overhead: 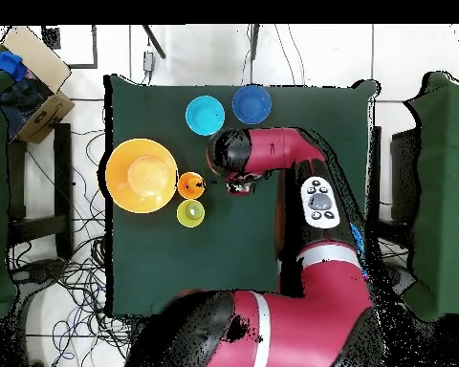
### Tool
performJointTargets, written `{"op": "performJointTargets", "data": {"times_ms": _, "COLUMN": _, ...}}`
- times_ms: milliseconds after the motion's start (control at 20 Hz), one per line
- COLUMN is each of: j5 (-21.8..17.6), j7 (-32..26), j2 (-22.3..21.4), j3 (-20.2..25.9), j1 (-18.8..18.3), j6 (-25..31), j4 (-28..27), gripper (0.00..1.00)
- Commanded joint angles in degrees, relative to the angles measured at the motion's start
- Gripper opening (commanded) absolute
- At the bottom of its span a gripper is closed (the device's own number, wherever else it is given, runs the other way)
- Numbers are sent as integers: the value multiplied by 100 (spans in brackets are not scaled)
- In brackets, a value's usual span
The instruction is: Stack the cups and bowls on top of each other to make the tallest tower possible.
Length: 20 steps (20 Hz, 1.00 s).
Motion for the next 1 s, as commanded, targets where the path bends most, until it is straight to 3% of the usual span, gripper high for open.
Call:
{"op": "performJointTargets", "data": {"times_ms": 50, "j5": 966, "j7": 1599, "j2": -96, "j3": 1020, "j1": -297, "j6": -1362, "j4": 566, "gripper": 100}}
{"op": "performJointTargets", "data": {"times_ms": 600, "j5": 1487, "j7": 847, "j2": 285, "j3": 970, "j1": -305, "j6": -1096, "j4": 33, "gripper": 100}}
{"op": "performJointTargets", "data": {"times_ms": 1000, "j5": 1379, "j7": 638, "j2": 415, "j3": 899, "j1": -282, "j6": -952, "j4": -156, "gripper": 100}}
